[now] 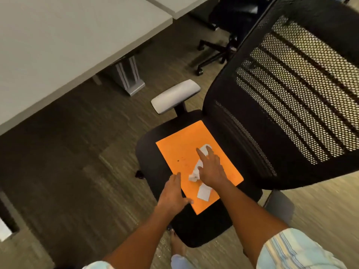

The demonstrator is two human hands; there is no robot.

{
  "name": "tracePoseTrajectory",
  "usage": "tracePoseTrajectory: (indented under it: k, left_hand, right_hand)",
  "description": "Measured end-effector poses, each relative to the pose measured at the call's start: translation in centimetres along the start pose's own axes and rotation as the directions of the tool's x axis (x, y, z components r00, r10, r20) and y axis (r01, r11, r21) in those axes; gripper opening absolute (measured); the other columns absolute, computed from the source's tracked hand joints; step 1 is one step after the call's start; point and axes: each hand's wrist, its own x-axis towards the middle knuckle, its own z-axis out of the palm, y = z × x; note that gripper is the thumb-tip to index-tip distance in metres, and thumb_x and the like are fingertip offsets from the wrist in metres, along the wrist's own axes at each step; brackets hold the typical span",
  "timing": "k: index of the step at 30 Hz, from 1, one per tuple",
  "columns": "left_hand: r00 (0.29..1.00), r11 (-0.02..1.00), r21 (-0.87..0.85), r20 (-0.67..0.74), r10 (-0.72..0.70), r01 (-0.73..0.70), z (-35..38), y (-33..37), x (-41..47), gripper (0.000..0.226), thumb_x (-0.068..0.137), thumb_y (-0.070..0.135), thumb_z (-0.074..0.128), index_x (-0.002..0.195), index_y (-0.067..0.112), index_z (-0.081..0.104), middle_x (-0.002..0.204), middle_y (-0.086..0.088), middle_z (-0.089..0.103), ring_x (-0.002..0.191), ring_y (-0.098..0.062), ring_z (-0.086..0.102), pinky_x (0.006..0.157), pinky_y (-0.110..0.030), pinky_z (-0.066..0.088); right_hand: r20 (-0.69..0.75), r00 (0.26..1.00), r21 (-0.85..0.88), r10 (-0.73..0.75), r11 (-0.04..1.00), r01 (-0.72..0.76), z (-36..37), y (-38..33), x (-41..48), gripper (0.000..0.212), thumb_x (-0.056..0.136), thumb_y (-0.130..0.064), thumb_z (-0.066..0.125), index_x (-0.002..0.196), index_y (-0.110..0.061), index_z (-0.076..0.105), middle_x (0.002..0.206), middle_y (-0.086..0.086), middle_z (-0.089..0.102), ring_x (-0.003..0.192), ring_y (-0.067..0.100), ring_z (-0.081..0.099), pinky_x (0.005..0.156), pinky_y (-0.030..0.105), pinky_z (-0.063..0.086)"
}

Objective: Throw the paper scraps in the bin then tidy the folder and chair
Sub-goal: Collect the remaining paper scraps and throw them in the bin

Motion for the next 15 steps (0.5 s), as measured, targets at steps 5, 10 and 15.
tracePoseTrajectory:
  k: [5, 10, 15]
  left_hand:
    - [0.998, 0.995, 0.088, 0.038, -0.053, 0.049, 4.5, 2.1, 2.5, 0.133, 0.055, 0.051, 0.084, 0.149, 0.018, -0.004, 0.159, -0.004, 0.006, 0.144, -0.028, 0.021, 0.111, -0.041, 0.035]
    - [0.996, 0.992, 0.082, -0.02, -0.091, 0.093, 6.5, 3.5, 4.3, 0.134, 0.056, 0.054, 0.083, 0.148, 0.012, -0.005, 0.158, 0.0, 0.005, 0.133, -0.026, 0.036, 0.1, -0.036, 0.047]
    - [0.991, 0.989, 0.066, -0.033, -0.127, 0.129, 7.3, 3.8, 5.8, 0.127, 0.064, 0.05, 0.079, 0.148, 0.01, -0.007, 0.158, -0.006, 0.004, 0.139, -0.029, 0.03, 0.107, -0.035, 0.042]
  right_hand:
    - [0.209, 0.978, -0.052, -0.007, 0.998, 0.018, -1.2, 4.4, 2.5, 0.101, 0.08, -0.046, 0.074, 0.151, -0.046, 0.002, 0.162, -0.006, -0.022, 0.15, 0.036, 0.0, 0.114, 0.054, 0.032]
    - [0.309, 0.951, -0.09, 0.029, 0.996, -0.002, -0.3, 5.6, 4.0, 0.123, 0.065, -0.049, 0.085, 0.149, -0.051, -0.005, 0.16, -0.008, -0.028, 0.15, 0.036, -0.007, 0.113, 0.052, 0.033]
    - [0.307, 0.952, -0.112, 0.02, 0.994, 0.015, 1.6, 5.4, 5.2, 0.128, 0.063, -0.044, 0.088, 0.149, -0.051, -0.007, 0.16, -0.004, -0.027, 0.148, 0.04, 0.006, 0.107, 0.048, 0.041]
